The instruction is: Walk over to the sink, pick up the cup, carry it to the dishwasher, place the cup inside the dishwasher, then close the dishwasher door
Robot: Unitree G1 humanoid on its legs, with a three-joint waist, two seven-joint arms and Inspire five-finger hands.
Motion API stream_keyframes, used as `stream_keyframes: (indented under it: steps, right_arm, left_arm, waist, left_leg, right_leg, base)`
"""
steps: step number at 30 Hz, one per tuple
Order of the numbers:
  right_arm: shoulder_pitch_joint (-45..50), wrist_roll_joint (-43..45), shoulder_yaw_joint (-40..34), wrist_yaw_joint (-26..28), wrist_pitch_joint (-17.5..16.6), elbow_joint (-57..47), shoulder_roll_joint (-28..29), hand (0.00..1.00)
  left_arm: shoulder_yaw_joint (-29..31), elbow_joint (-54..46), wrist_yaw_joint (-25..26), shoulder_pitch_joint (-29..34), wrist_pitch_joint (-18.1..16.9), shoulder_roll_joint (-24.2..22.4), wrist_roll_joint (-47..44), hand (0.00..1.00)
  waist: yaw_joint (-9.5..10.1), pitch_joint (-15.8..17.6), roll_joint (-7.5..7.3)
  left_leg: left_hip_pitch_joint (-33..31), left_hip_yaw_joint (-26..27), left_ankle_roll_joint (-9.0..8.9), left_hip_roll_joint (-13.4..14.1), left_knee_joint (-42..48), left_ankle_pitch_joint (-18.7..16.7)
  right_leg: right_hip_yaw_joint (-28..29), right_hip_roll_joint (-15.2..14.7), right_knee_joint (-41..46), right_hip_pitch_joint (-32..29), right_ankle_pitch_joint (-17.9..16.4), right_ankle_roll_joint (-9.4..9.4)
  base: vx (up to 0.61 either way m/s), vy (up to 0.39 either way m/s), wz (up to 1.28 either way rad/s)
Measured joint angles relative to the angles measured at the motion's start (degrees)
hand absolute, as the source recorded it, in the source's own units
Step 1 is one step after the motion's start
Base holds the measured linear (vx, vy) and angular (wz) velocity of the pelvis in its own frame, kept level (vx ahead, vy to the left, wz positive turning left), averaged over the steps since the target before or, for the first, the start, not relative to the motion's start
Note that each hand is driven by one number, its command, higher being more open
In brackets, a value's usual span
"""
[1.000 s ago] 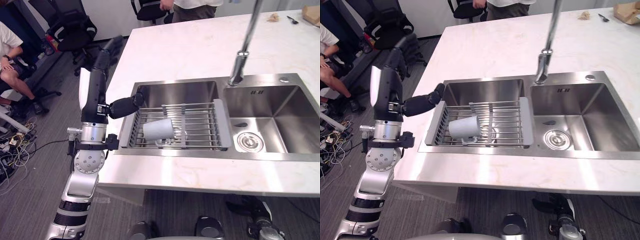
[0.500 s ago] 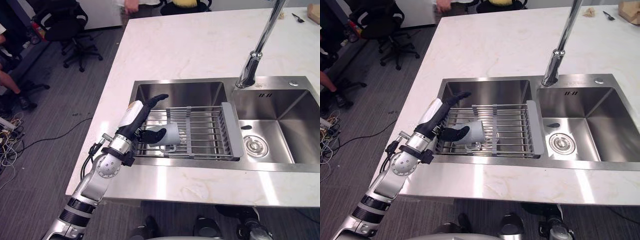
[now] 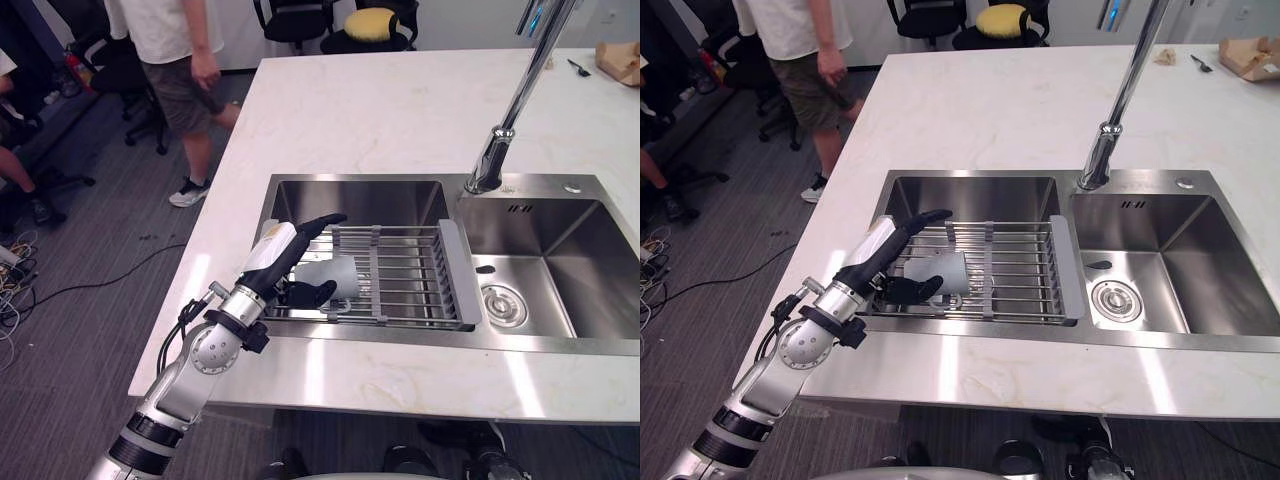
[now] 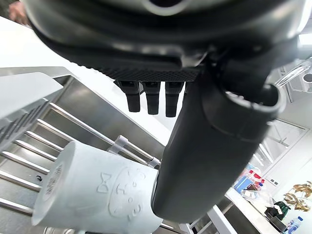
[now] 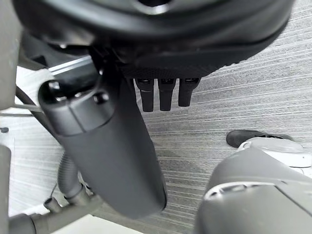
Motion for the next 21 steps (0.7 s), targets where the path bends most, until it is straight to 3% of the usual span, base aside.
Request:
stream_keyframes:
  steps: [7, 12, 21]
  right_arm:
    - [0.75, -0.41, 0.13, 0.01, 0.29, 0.17, -0.04, 0.90]
    - [0.10, -0.41, 1.97, 0.03, 0.35, 0.14, -0.20, 0.90]
    - [-0.51, -0.39, 2.41, 0.27, 0.46, -0.66, -0.13, 0.90]
  left_arm:
    - [0.04, -1.12, -1.89, 2.87, 0.05, 0.62, 1.16, 0.90]
    - [-0.23, 1.70, -2.19, 2.54, 0.47, 1.33, 4.61, 0.90]
    - [-4.31, 10.62, -2.05, -5.82, 2.77, -0.33, 12.79, 0.90]
  waist:
    - [0.60, -0.16, -0.01]
    - [-0.24, -0.54, 0.06]
    - [-1.42, -0.90, 0.18]
  left_leg:
    - [0.57, -0.33, 0.07, -0.21, -0.92, 0.41]
    - [0.90, -0.91, 0.10, -0.35, -2.65, 1.30]
    - [1.68, -0.27, 0.51, -1.00, -5.49, 2.73]
  right_leg:
    - [-0.46, 0.07, -1.14, 0.87, 0.46, 0.21]
    - [-1.43, 0.56, -3.80, 1.86, 1.70, 0.16]
    - [-1.18, 0.81, -6.93, 2.41, 3.70, 0.22]
  base:
    - [0.00, 0.000, 0.01]
    - [0.01, 0.001, 0.07]
    - [-0.01, 0.019, -0.02]
